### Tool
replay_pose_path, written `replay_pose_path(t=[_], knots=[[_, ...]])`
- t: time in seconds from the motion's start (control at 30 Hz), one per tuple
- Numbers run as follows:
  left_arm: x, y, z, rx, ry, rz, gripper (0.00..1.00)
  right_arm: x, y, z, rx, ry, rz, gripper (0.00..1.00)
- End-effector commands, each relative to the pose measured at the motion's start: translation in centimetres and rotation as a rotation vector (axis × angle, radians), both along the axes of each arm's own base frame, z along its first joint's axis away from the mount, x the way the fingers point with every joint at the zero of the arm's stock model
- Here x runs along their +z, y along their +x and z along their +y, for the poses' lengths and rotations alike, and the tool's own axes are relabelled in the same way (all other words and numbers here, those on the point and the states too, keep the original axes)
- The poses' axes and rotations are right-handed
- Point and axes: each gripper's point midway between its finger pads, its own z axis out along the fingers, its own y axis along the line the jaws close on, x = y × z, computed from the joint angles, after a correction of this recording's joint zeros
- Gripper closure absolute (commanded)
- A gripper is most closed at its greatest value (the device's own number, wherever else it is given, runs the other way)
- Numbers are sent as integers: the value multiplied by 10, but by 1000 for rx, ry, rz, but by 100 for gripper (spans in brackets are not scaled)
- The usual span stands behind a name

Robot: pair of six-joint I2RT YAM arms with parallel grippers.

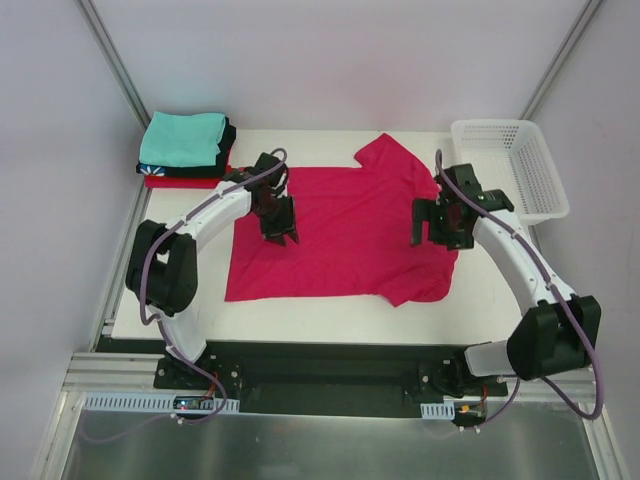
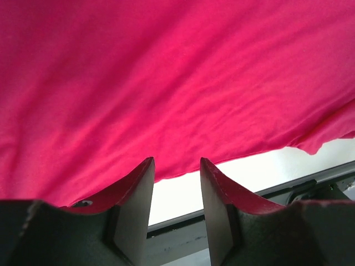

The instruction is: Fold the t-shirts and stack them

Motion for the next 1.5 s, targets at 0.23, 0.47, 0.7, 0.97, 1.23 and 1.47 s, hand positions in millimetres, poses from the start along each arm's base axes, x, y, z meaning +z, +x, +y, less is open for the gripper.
replay_pose_path(t=[0.23,0.47,0.7,0.97,1.23,1.47], knots=[[14,-40,-7,-34,-10,-48,61,-48,-53,-36,-78,-103,93,11],[17,-60,1,-25,-23,-51,61,-68,-46,-43,-114,-85,115,16],[18,-68,5,-18,-29,-50,60,-83,-38,-45,-110,-75,150,26],[20,-71,6,-16,-35,-53,60,-94,-35,-43,-117,-53,177,37],[25,-71,3,-19,-51,-60,60,-104,-33,-43,-116,-55,202,47],[23,-74,6,-16,-45,-54,60,-117,-35,-47,-128,-66,231,49]])
